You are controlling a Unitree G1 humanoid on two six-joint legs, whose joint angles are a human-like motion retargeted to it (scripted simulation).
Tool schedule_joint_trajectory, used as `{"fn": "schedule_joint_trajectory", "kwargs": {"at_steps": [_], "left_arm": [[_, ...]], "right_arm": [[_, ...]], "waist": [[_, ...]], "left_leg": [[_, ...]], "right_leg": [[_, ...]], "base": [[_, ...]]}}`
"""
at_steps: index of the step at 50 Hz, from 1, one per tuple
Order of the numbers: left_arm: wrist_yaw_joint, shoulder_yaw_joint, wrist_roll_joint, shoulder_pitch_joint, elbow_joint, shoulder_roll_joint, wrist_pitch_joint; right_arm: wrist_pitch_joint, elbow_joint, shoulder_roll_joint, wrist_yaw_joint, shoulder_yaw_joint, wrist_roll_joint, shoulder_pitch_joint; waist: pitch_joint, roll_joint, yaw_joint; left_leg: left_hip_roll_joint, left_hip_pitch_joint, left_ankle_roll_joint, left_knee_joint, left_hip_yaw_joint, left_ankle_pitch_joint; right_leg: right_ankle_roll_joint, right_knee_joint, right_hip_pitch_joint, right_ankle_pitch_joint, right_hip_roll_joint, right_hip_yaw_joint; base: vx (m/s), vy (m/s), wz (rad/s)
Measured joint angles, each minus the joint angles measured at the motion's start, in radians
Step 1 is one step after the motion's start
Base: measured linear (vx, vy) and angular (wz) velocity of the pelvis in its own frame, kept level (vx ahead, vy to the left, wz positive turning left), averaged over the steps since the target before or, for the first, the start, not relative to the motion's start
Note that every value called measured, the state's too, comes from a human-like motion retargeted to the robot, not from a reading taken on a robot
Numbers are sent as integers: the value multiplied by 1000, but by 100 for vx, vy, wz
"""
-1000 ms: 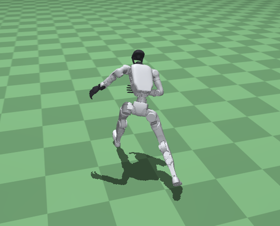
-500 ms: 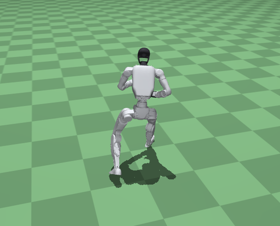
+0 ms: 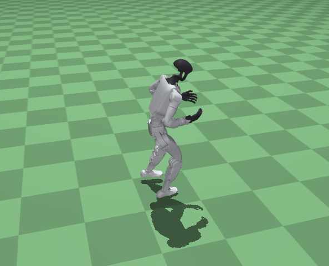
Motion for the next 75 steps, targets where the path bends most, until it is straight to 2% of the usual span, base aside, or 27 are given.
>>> {"fn": "schedule_joint_trajectory", "kwargs": {"at_steps": [3,7,10,13,17,20,23,25,29,32,35,38,42,43,45,48,50,52,55,60,62,64,65,68,70,72,75], "left_arm": [[-27,14,36,19,86,19,24],[4,-5,153,-124,157,75,60],[71,12,227,-330,101,73,40],[169,105,193,-444,16,9,7],[350,204,176,-460,-75,-58,-64],[337,231,138,-422,-154,-123,-112],[143,286,69,-309,-178,-172,-115],[113,341,106,-177,-111,-162,-94],[212,404,112,146,19,-90,-48],[254,425,-67,340,-9,-51,-81],[207,459,-192,429,-29,-4,-102],[134,499,-181,450,-11,15,-99],[126,461,-58,370,32,-31,-103],[130,428,-28,318,49,-47,-94],[122,332,34,166,110,-79,-46],[170,170,106,-137,214,-140,29],[239,72,20,-352,199,-213,-23],[291,67,273,-570,197,-203,5],[237,81,324,-802,115,-215,1],[241,73,240,-928,26,-207,-74],[273,52,134,-903,4,-215,-120],[236,50,-6,-828,-8,-232,-141],[191,60,-57,-777,-6,-233,-127],[2,106,-124,-525,43,-259,-33],[-43,103,-69,-307,152,-287,26],[20,85,-10,-102,348,-301,102],[177,101,46,181,597,-287,175]], "right_arm": [[7,107,29,-59,59,-95,-84],[-18,200,88,-204,83,-234,-96],[-64,99,56,-202,21,-253,-22],[-62,-92,-117,-63,-145,-210,139],[-75,-171,-250,-44,-279,-229,291],[-78,-153,-284,-70,-321,-336,314],[-76,-81,-250,-54,-307,-365,224],[-78,-11,-226,-94,-267,-339,109],[-72,-37,-235,-192,-246,-401,-156],[-74,-177,-210,-248,-272,-325,-242],[-120,-303,-147,-215,-288,-69,-204],[-130,-363,-108,-148,-261,23,-162],[-121,-374,-79,-59,-173,95,-100],[-108,-365,-73,-22,-159,126,-74],[-72,-325,-53,49,-139,195,-8],[-22,-157,-8,3,-66,144,70],[-25,-57,-3,-83,-50,-19,113],[-59,-71,-59,-65,-126,-153,208],[-70,-162,-171,88,-265,-66,398],[-28,-138,-327,156,-391,42,563],[-12,-87,-352,135,-401,-24,541],[14,-34,-357,131,-385,-97,485],[26,-7,-354,135,-369,-131,451],[65,123,-329,137,-257,-164,287],[91,258,-306,74,-155,-184,127],[110,396,-257,-65,-65,-273,-80],[138,429,-128,-191,-50,-378,-326]], "waist": [[-36,-53,2],[-50,-83,-65],[-63,-52,-127],[-122,50,-216],[-184,155,-306],[-182,183,-299],[-106,142,-219],[-71,118,-134],[-96,39,68],[-138,-61,224],[-163,-170,389],[-174,-218,493],[-158,-161,497],[-145,-139,479],[-125,-111,439],[-113,-132,379],[-120,-151,300],[-152,-120,168],[-206,-16,-62],[-238,148,-390],[-207,180,-480],[-164,202,-525],[-143,215,-530],[-55,262,-450],[-17,297,-376],[-18,321,-279],[-72,266,-65]], "left_leg": [[72,57,25,-4,295,-163],[108,108,107,-38,539,-240],[137,139,125,-106,662,-215],[198,154,132,-164,716,-94],[257,226,101,-318,711,191],[266,248,86,-288,591,278],[210,203,127,33,374,152],[162,121,141,310,289,53],[120,-89,218,645,339,-55],[60,-230,264,597,411,-93],[19,-297,261,286,541,-73],[-7,-236,181,-189,674,20],[-27,-118,52,-476,642,85],[-28,-86,64,-443,605,83],[-14,-49,144,-266,548,-46],[2,-30,236,-28,533,-242],[0,0,245,4,526,-298],[11,47,214,-50,479,-298],[71,142,156,-159,389,-206],[155,294,47,-294,279,159],[165,379,28,-321,260,273],[181,455,44,-293,268,365],[192,478,55,-247,275,403],[159,448,52,90,218,444],[138,339,87,380,232,385],[175,152,170,667,314,244],[174,-144,288,959,434,-38]], "right_leg": [[3,61,-88,-149,-53,-155],[-53,112,-145,-321,-204,-450],[-96,145,-155,-388,-310,-592],[-113,70,-156,-389,-328,-569],[-106,-221,-53,-327,-328,-578],[-67,-345,32,-227,-340,-638],[14,-322,93,-250,-280,-530],[12,-265,110,-306,-236,-438],[-29,-249,174,-374,-207,-259],[-3,-381,286,-269,-251,-179],[44,-521,380,-27,-310,-132],[92,-626,495,235,-314,-98],[127,-653,712,429,-246,-22],[122,-591,740,419,-227,-13],[96,-325,702,293,-217,-76],[-12,183,465,38,-328,-219],[-73,392,293,-100,-394,-278],[-95,437,146,-201,-404,-348],[-71,273,10,-236,-357,-457],[-5,-433,-2,-107,-312,-554],[11,-591,38,-33,-338,-570],[4,-551,68,7,-346,-524],[-10,-470,75,-22,-341,-493],[-88,-248,159,-278,-270,-424],[-114,-139,197,-397,-242,-384],[-137,-65,207,-490,-231,-346],[-128,-59,262,-577,-274,-277]], "base": [[-6,28,-429],[-13,10,-313],[9,-8,-220],[36,-29,-169],[52,-53,-175],[58,-54,-225],[61,-46,-289],[66,-37,-319],[86,-24,-251],[108,-13,-146],[118,-5,-115],[128,6,-101],[131,17,-31],[127,21,44],[125,20,59],[115,13,21],[112,10,50],[119,7,113],[129,-6,145],[142,-29,128],[149,-39,99],[152,-42,32],[150,-44,-57],[147,-40,-137],[142,-28,-142],[141,-20,-125],[150,-9,-125]]}}
